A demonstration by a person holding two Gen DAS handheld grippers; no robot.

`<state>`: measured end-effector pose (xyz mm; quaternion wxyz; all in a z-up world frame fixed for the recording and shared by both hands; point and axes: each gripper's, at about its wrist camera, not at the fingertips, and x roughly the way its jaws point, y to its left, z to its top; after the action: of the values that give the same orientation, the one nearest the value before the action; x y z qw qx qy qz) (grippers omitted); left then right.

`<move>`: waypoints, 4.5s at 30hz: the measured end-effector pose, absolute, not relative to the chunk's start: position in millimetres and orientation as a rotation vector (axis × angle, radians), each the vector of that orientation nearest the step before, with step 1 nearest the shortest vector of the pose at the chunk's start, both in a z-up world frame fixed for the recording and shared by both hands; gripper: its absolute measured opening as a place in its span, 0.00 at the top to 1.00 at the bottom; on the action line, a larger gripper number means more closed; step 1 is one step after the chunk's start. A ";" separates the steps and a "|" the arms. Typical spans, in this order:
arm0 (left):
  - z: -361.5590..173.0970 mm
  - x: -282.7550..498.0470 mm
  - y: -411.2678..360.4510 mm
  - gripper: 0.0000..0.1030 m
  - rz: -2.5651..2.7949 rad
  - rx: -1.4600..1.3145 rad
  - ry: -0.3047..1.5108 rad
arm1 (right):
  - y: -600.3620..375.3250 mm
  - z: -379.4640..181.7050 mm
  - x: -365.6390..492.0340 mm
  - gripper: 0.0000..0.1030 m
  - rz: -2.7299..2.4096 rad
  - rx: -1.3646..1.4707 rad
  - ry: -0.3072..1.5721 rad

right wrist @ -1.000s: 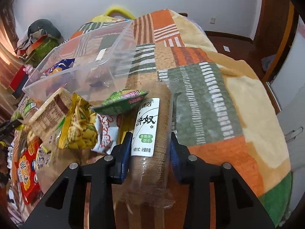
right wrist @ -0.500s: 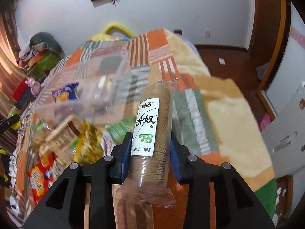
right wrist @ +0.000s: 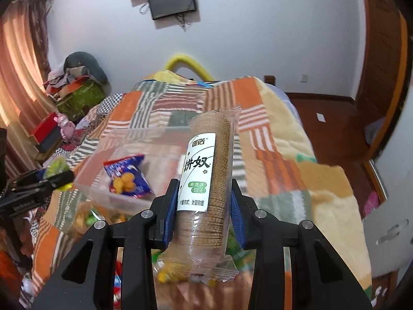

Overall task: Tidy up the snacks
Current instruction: 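Lower the jelly cup and tall cracker roll into the box, open both tools, then grasp the bread-roll bag with the left tool while the right tool grasps the green pea bag, then place the bread-roll bag and green pea bag into the box, open both tools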

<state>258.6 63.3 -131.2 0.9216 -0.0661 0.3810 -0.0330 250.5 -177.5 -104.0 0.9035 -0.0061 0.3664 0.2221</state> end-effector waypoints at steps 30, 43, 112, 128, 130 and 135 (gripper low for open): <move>-168.3 298.7 57.2 0.41 -0.081 -0.153 0.893 | -114.1 -129.9 280.0 0.66 0.567 -0.171 0.853; -120.9 253.3 68.9 0.27 -0.052 -0.104 0.786 | -174.5 -108.9 247.0 0.44 0.483 -0.148 0.783; -161.1 185.3 92.5 0.58 0.032 -0.086 0.827 | -235.6 -182.8 254.8 0.74 0.365 -0.081 0.987; -117.6 219.8 53.6 0.58 -0.055 -0.046 0.724 | -207.2 -104.4 246.3 0.75 0.442 -0.055 0.754; -117.7 228.7 45.6 0.58 -0.068 -0.040 0.722 | -197.9 -100.9 249.7 0.75 0.446 -0.055 0.740; -123.8 258.4 29.5 0.58 -0.096 -0.042 0.733 | -174.8 -103.9 263.5 0.75 0.456 -0.031 0.734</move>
<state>258.4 29.5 -123.8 0.9322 -0.0204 0.3584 -0.0468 263.5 -174.8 -103.9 0.9080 -0.0152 0.3557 0.2210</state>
